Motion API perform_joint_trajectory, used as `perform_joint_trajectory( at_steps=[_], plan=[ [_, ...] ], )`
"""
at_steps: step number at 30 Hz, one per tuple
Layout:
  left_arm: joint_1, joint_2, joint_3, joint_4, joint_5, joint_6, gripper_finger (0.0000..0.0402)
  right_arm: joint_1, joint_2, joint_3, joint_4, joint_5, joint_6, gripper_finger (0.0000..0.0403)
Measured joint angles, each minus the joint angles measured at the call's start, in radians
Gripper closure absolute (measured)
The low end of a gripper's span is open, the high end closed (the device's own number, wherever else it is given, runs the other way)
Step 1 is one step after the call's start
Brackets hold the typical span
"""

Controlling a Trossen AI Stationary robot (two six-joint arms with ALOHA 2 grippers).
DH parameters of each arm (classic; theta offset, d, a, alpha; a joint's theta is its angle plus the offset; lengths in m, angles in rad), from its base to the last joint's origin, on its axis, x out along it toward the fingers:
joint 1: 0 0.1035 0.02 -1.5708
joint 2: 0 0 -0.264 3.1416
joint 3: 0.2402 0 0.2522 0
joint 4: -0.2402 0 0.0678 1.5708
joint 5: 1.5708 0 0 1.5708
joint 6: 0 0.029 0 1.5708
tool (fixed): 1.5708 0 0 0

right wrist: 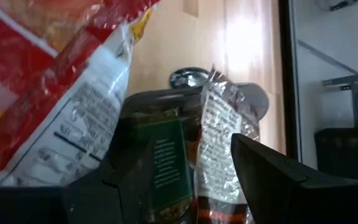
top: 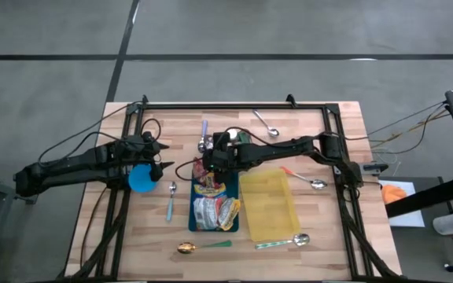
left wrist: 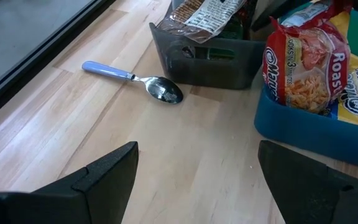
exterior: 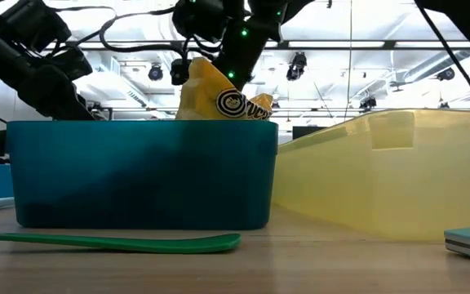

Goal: Pick & Place Food Item
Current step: Adjust the orange spice bag

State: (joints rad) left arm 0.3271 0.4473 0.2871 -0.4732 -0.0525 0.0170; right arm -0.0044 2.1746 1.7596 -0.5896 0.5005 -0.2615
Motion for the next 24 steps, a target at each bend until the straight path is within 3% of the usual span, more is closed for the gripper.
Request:
perform_joint_trajectory(
  at_steps=[19,24],
  plan=[
    [0.0,0.0,0.0,0.0,0.0,0.0,0.0066,-0.058,0.0,-0.011,0.031,-0.001,-0.001,0.0191],
    [0.0,0.0,0.0,0.0,0.0,0.0,0.0066,-0.057,0.0,-0.011,0.031,-0.008,-0.003,0.0225]
  ],
)
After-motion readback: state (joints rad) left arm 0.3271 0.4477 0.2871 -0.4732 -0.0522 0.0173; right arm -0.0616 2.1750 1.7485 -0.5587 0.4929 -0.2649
